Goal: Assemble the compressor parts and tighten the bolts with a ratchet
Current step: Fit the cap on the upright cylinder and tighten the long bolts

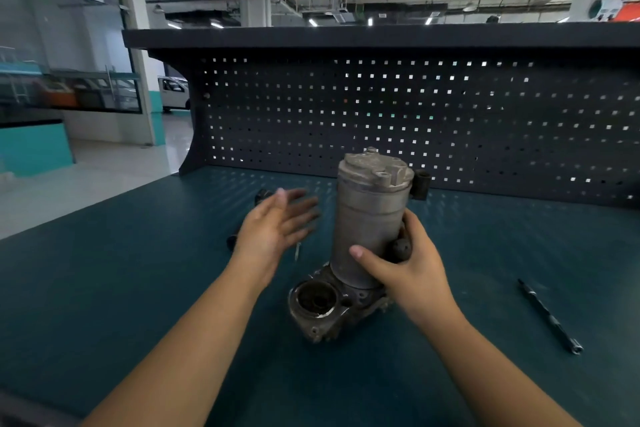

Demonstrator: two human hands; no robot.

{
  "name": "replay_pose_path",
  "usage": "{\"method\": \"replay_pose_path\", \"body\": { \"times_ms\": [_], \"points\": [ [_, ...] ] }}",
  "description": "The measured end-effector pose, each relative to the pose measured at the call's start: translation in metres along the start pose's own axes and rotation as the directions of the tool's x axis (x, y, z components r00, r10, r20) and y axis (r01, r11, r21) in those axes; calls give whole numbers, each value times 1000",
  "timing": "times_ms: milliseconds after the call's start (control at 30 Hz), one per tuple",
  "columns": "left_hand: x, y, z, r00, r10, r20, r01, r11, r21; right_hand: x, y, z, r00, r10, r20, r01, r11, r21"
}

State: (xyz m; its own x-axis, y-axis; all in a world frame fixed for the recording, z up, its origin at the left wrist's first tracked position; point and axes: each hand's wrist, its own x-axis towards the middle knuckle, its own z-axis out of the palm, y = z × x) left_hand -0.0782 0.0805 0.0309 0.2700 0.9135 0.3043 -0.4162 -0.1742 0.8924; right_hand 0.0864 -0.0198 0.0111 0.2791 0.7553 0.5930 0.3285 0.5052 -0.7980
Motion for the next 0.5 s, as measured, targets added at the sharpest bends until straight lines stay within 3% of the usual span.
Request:
{"method": "replay_pose_path", "body": {
  "times_ms": [67,133,200,300,500],
  "points": [
    [11,-12,-31,946,27,-324,68,958,277,-1,0,1,1000,-4,-14,4,1000,-17],
    [17,-28,-53,910,17,-414,222,825,521,-2,0,2,1000,-10,-29,9,999,-42],
    [19,-42,-57,940,-36,-338,285,627,725,-3,-1,4,999,-15,-51,12,998,-57],
    [23,-51,-47,973,45,-225,211,212,954,-6,-2,6,997,-25,-79,19,997,-74],
    [39,-65,-40,992,94,-85,101,-185,977,-9,-2,4,996,-52,-75,45,995,-86]
  ]
}}
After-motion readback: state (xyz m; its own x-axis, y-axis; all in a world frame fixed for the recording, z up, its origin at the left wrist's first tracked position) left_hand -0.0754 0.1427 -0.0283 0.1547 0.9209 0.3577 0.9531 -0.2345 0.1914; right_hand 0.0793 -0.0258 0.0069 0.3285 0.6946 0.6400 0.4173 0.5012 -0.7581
